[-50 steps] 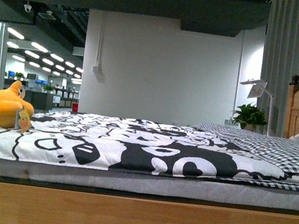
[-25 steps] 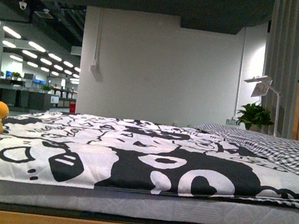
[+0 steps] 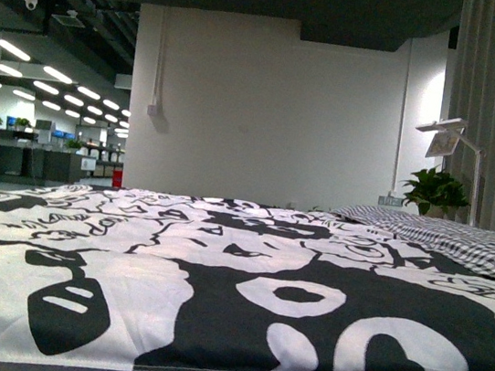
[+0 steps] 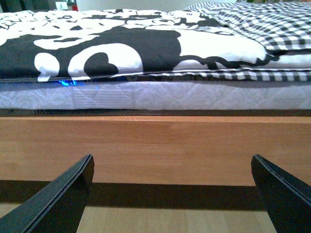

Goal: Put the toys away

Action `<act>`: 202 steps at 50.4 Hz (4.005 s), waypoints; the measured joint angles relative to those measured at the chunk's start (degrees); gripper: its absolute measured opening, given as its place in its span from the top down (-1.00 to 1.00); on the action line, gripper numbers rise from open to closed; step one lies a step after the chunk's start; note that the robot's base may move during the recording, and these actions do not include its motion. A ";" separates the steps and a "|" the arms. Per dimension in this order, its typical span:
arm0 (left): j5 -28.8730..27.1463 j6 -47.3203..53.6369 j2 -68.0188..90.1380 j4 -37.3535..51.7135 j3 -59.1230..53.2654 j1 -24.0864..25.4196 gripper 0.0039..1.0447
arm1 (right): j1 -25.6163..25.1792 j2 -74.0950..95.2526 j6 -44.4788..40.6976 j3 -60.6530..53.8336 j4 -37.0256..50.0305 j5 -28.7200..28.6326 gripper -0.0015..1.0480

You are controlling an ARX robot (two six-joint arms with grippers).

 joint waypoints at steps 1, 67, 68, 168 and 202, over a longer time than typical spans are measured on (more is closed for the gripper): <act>0.00 0.00 0.00 0.00 0.00 0.00 -0.88 | 0.00 0.00 0.00 0.00 0.02 0.04 -0.87; -0.31 -0.02 0.04 0.00 0.00 0.00 -0.88 | -0.02 0.07 0.00 0.00 0.00 -0.48 -0.87; -0.35 -0.02 0.02 0.00 0.00 0.00 -0.88 | -0.02 0.04 0.00 0.00 0.00 -0.46 -0.87; -0.20 -0.02 0.02 0.00 0.00 0.00 -0.88 | 22.38 79.58 -5.31 45.90 30.38 5.55 -0.87; -0.20 0.00 0.02 0.00 0.00 0.00 -0.88 | 21.42 80.96 -9.64 45.46 32.39 11.23 -0.02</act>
